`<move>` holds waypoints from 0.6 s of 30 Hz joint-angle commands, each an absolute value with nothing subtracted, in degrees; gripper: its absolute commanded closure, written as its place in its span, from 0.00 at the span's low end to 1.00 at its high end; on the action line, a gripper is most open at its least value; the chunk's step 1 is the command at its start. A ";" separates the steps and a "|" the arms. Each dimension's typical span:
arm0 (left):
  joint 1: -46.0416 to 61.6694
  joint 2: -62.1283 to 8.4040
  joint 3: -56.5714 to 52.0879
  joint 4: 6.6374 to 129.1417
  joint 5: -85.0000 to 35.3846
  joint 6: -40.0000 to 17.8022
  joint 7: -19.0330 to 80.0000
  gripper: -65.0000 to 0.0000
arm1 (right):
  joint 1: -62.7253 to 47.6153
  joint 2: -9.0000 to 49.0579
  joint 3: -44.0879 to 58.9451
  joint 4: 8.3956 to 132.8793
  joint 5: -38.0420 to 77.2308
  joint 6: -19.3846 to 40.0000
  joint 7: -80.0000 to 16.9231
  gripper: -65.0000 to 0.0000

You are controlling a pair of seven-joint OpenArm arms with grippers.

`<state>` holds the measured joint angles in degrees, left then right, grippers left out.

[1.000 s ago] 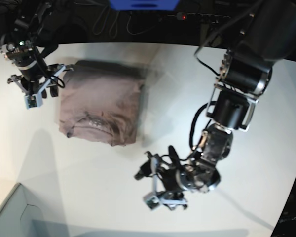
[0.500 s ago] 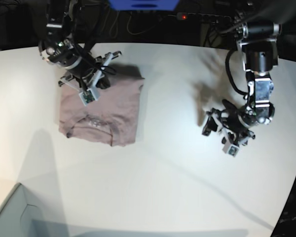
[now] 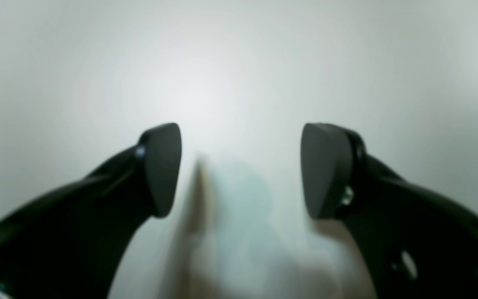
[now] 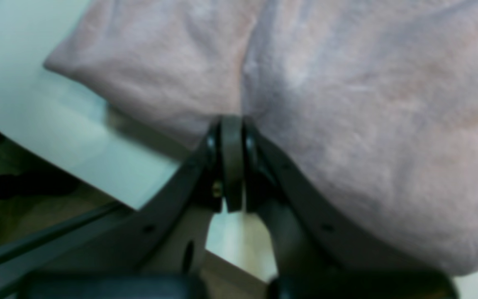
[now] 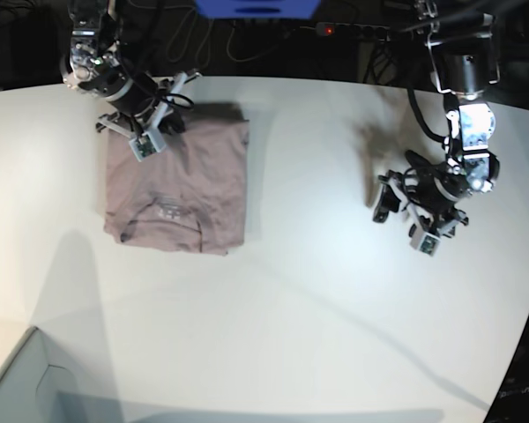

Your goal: Layout the t-shirt on the table in an organized manner, then fold the t-shirt properly

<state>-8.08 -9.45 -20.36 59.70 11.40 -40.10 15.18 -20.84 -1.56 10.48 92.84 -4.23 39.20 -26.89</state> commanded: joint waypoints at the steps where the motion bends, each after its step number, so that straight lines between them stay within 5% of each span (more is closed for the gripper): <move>1: -9.10 -9.71 -20.35 60.70 10.59 -40.00 15.16 0.33 | -21.05 -0.84 10.68 93.76 -3.91 40.00 -25.63 1.00; 11: -9.10 -9.10 -20.70 61.76 10.59 -40.00 21.49 0.33 | -24.04 0.92 10.95 105.71 -3.65 40.00 -25.98 1.00; 18: 0.57 -9.10 -20.88 76.26 10.51 -40.00 28.44 0.33 | -27.65 0.75 17.71 108.53 -3.74 40.00 -26.07 1.00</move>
